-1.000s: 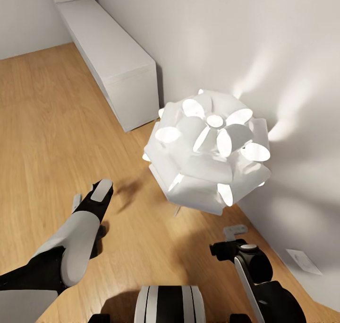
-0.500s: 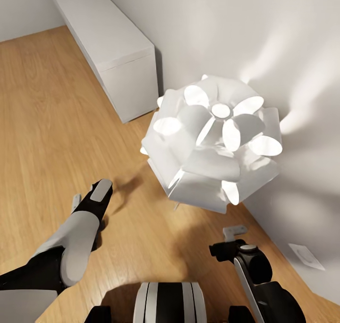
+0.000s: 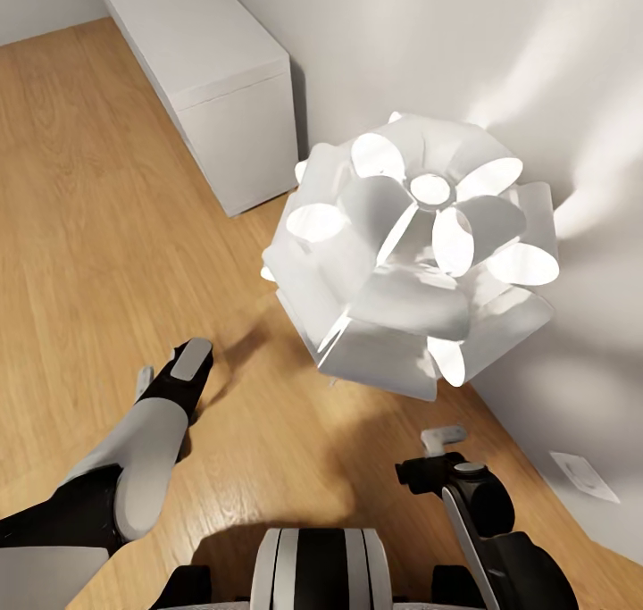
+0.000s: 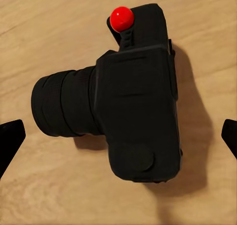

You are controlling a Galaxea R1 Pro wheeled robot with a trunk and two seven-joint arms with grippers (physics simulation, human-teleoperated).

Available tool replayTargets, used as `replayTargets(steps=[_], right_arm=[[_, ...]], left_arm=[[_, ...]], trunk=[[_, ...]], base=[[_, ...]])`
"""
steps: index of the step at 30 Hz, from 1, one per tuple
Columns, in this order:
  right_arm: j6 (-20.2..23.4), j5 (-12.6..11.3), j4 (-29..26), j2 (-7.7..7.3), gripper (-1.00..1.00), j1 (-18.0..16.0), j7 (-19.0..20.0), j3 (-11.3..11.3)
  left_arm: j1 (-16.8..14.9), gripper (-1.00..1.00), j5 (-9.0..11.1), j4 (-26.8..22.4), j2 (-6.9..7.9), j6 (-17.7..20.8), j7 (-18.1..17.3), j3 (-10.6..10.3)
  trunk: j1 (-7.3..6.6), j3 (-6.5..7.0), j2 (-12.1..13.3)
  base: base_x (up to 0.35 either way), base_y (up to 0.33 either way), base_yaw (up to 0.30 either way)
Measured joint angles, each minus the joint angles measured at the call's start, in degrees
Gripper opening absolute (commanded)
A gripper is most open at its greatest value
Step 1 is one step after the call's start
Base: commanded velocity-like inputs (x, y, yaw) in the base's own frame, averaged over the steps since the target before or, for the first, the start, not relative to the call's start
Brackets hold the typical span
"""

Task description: Attach the digital camera to the camera tripod in the bedroom.

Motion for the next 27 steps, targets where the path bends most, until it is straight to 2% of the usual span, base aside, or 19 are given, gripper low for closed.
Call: replayTargets(steps=[10,17,21,27], right_arm=[[0.0,-0.01,0.0,-0.05,1.0,0.0,-0.1,0.01],[0.0,-0.01,0.0,-0.11,1.0,0.07,-0.15,0.01],[0.0,0.0,0.0,-0.12,1.0,0.13,-0.17,0.01],[0.0,0.03,0.0,-0.13,1.0,0.16,-0.18,0.03]], left_arm=[[-0.25,1.0,-0.05,0.0,-0.28,0.0,0.03,0.02],[-2.15,1.0,-0.17,0.11,-0.77,-0.01,0.72,-0.07],[-3.57,1.0,-0.24,0.25,-1.53,-0.05,1.82,-0.13],[-4.24,1.0,-0.27,0.31,-1.92,-0.06,2.35,-0.16]], trunk=[[0.0,0.0,0.0],[0.0,0.0,0.0],[0.0,0.0,0.0],[0.0,0.0,0.0]], base=[[0.0,0.0,0.0],[0.0,0.0,0.0],[0.0,0.0,0.0],[0.0,0.0,0.0]])
